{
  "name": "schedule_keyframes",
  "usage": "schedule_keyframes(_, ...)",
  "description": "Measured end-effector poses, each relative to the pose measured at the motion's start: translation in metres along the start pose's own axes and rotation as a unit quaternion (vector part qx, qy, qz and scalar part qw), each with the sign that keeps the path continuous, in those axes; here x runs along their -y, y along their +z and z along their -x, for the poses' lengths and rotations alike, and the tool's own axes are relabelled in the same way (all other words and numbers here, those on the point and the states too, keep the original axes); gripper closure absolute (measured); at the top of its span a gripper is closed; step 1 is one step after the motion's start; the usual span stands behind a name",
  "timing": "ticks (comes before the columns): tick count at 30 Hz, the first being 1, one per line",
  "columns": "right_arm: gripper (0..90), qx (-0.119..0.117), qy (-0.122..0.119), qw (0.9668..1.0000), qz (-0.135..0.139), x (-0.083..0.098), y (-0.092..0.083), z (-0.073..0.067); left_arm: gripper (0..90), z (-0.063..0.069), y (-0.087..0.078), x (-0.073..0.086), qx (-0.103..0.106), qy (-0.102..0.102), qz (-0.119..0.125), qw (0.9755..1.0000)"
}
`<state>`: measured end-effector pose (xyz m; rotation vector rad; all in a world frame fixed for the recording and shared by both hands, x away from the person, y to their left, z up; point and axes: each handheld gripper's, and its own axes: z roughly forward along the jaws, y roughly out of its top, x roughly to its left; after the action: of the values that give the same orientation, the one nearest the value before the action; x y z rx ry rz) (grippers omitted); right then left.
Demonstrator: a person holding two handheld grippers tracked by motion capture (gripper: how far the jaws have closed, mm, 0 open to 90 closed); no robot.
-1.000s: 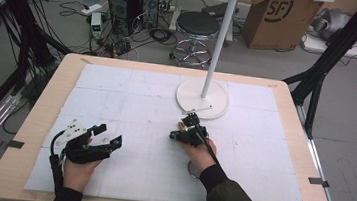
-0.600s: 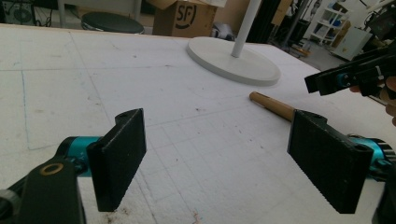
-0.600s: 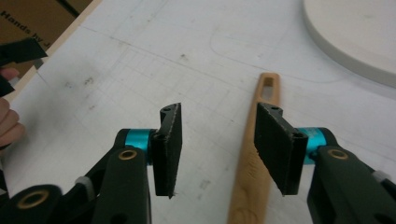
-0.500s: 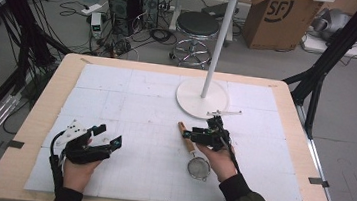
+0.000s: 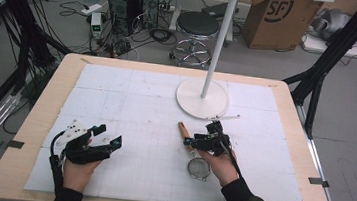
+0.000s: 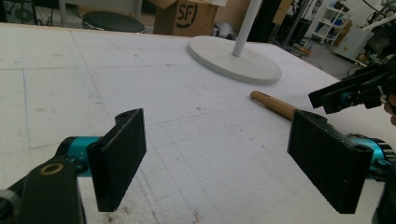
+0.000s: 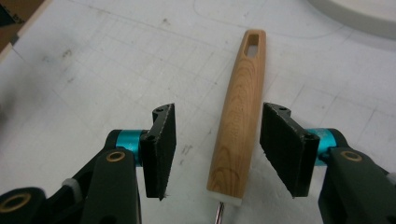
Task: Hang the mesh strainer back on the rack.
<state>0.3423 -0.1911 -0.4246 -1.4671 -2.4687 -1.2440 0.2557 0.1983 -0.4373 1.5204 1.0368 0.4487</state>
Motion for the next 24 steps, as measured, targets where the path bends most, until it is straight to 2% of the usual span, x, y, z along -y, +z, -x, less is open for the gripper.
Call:
schedule_keyframes(4, 45.8, -0.001, 0.006, 0.9998, -0.019, 0.005, 0.007, 0.002, 20.0, 0.001, 0.000, 0.000, 0.002, 0.002, 0.000, 1.0000)
schedule_keyframes(13, 47.3, 0.005, -0.002, 0.9996, -0.028, 0.012, 0.013, 0.001, 20.0, 0.001, 0.000, 0.000, 0.002, 0.001, 0.000, 1.0000)
schedule_keyframes(16, 50.2, 0.028, -0.026, 0.9988, -0.031, 0.013, 0.015, -0.005, 20.0, 0.000, 0.000, 0.000, 0.002, 0.001, 0.001, 1.0000)
schedule_keyframes(17, 50.2, 0.028, -0.026, 0.9988, -0.031, 0.013, 0.015, -0.005, 20.0, 0.000, 0.000, 0.000, 0.003, 0.000, -0.001, 1.0000)
schedule_keyframes(18, 52.1, 0.042, -0.040, 0.9978, -0.032, 0.014, 0.016, -0.007, 20.0, 0.001, 0.000, 0.000, 0.002, 0.001, 0.000, 1.0000)
schedule_keyframes(23, 57.7, 0.060, -0.057, 0.9960, -0.033, 0.015, 0.017, -0.010, 20.0, 0.001, 0.001, 0.000, 0.005, 0.002, -0.001, 1.0000)
schedule_keyframes(24, 59.8, 0.073, -0.075, 0.9939, -0.036, 0.015, 0.018, -0.012, 20.0, 0.001, 0.001, 0.000, 0.005, 0.002, -0.002, 1.0000)
